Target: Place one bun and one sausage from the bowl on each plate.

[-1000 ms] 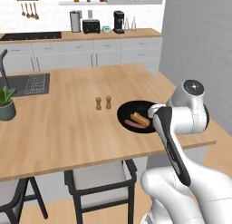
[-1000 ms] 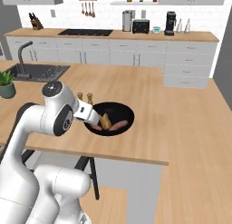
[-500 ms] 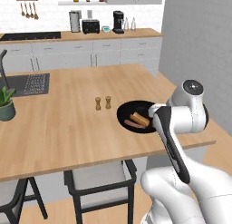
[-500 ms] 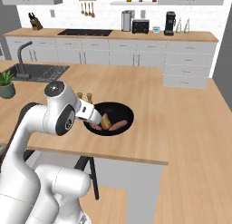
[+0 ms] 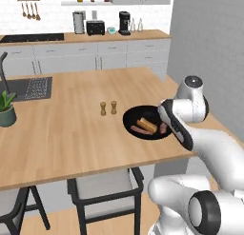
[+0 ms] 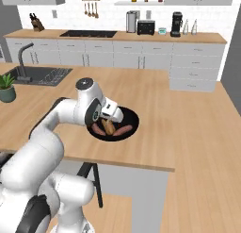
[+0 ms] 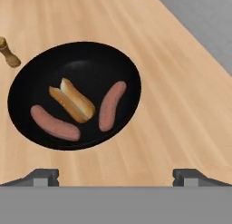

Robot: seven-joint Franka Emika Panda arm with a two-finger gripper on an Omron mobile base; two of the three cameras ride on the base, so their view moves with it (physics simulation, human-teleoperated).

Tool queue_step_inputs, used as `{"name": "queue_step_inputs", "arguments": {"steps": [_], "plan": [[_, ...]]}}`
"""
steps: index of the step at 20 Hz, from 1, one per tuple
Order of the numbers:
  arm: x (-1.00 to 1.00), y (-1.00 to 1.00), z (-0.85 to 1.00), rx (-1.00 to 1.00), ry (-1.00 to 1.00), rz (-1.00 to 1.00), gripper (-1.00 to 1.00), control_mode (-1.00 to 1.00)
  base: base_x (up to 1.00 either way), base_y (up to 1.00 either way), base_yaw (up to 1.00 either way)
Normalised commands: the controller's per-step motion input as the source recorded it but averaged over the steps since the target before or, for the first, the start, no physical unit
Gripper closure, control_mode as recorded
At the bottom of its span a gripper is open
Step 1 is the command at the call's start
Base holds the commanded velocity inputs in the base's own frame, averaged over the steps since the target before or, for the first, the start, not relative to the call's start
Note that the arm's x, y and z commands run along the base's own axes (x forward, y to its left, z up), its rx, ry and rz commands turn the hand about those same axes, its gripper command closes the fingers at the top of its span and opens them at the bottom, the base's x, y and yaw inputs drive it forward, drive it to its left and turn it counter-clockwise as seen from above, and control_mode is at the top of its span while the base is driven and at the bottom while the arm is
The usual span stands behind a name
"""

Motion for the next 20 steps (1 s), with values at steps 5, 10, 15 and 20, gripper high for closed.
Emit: {"name": "queue_step_inputs", "arguments": {"steps": [5, 10, 15, 20], "plan": [[0.79, 0.00, -0.44, 0.00, 0.11, -0.13, -1.00, -1.00, 0.00, 0.00, 0.00], [0.67, -0.03, -0.49, 0.00, 0.23, -0.10, -1.00, -1.00, 0.00, 0.00, 0.00], [0.64, -0.17, -0.54, 0.03, 0.30, -0.01, -1.00, -1.00, 0.00, 0.00, 0.00], [0.65, -0.06, -0.52, 0.01, 0.09, 0.00, -1.00, -1.00, 0.00, 0.00, 0.00]]}}
